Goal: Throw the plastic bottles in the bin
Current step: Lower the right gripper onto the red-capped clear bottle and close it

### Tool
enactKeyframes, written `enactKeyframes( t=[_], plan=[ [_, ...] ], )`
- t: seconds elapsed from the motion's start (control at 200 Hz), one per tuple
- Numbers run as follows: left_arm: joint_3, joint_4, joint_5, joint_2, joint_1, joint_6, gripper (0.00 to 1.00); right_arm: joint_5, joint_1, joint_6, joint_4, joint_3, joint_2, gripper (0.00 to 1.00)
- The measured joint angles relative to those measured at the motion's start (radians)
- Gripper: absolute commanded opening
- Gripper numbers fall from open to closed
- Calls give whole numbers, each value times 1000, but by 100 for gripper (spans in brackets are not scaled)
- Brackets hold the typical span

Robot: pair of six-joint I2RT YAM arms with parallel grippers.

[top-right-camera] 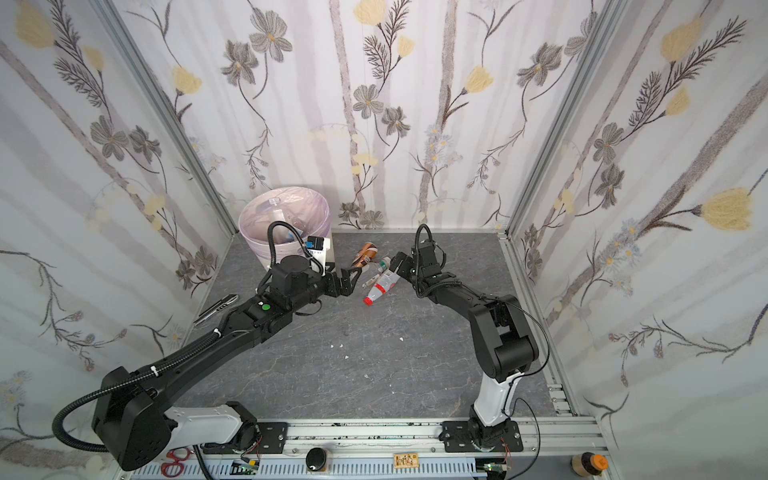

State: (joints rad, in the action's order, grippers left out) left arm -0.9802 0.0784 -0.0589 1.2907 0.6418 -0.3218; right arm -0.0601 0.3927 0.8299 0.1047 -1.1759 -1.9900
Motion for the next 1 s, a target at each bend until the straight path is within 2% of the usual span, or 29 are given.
enactKeyframes(
  t=[0.31, 0.689, 1.004],
  plan=[
    [44, 15, 29, -23, 9, -55, 100, -56, 1, 44, -11, -112, -146, 96],
    [96, 40, 51, -29, 10, -101, 100, -91, 6, 124, -19, -155, -226, 93],
    [102, 53, 72, -75, 9, -101, 100, -99, 11, 176, -21, -164, -262, 83]
  ],
)
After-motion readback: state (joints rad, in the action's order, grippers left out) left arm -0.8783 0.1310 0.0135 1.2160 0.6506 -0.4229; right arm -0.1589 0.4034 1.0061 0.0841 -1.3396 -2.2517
